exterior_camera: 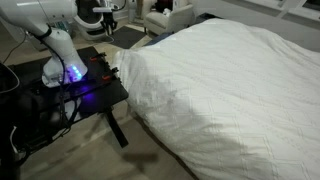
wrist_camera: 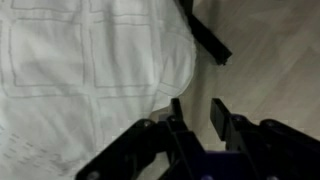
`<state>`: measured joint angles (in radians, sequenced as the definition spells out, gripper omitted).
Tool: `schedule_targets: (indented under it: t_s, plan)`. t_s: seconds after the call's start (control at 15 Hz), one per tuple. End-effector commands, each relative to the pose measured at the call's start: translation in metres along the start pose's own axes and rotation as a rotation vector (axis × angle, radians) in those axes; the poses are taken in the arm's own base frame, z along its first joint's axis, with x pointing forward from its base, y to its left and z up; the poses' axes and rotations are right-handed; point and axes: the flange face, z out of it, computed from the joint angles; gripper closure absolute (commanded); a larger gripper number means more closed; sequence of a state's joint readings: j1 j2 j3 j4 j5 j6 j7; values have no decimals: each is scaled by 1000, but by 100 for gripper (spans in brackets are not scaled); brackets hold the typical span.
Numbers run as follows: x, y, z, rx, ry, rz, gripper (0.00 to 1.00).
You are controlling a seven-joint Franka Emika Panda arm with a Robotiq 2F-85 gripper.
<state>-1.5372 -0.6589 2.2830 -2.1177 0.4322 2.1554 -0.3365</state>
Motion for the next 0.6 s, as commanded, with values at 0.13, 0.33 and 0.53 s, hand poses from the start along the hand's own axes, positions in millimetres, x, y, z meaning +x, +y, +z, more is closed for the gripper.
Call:
schedule_targets:
  t_s: [0.13,0.33,0.53]
  plan:
    - [-11,-33,-33,161,-58,-43,16]
    - [-11,-34,-38,162,-62,-3,0]
    - [-25,8,-37,150,-62,53,0]
